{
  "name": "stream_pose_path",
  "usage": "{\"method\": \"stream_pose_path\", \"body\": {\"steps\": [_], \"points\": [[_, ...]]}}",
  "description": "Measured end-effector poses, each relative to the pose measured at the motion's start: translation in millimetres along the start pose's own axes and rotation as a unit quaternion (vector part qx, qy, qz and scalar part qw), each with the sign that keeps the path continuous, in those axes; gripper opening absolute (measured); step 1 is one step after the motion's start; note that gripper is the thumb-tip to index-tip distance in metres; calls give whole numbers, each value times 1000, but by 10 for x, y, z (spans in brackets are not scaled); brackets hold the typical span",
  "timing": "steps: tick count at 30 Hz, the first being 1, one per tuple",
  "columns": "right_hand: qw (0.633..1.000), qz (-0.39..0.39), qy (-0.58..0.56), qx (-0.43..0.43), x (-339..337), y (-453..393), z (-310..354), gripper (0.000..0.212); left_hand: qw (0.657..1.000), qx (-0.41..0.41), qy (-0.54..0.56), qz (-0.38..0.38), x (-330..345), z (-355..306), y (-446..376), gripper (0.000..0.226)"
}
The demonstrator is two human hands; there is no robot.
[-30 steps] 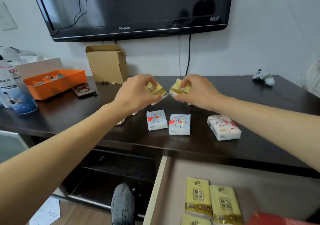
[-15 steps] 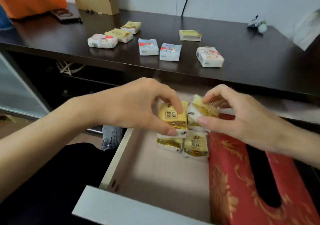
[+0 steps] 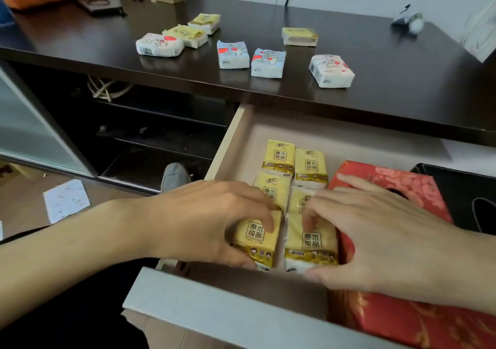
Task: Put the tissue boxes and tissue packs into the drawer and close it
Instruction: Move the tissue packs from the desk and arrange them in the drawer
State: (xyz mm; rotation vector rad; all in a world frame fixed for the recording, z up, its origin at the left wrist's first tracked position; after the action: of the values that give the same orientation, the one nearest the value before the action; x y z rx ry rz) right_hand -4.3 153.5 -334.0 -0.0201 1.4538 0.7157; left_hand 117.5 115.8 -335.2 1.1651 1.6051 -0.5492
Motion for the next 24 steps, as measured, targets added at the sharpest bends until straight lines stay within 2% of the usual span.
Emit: {"method": "stream_pose_path", "body": {"steps": [2,8,10,15,18,21,24], "points": [[1000,0,-23,-17,41,-45,46,69,1000,9,-8,-7,12,-26,-4,50],[999,14,35,-20,-19,-125,144,56,996,32,-80,21,120,-96,-80,53],[998,23,52,-13,-104,-141,133,61,995,36,-91,26,134,-120,-76,55],[1000,-13,-2,2,-392,-220,-57,53,996,39,-79,21,59,-122,-57,47],[998,27,59,26,-357,-299,-126,77,995,16,-94,-13,-89,-26,-84,49],[985,87,144,32,-152,-375,-62,71,987,-30,-154,28,-56,114,-189,67],[977,91,188,37,-88,-449,26,64,975,-50,-202,79,53,164,-294,67]]}}
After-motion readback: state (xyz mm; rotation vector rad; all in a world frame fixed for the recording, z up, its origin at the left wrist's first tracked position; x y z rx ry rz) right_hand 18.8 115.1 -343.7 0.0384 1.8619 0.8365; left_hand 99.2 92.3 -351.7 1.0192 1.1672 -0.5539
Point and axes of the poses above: each hand's wrist, its own y-axis away from the middle knuckle, its own x-axis out of the palm, z = x × y, the point moved 10 cm from there along -y, towards the middle knuckle, and after that the axes turned 11 degrees about z, right-handed, at the moved point
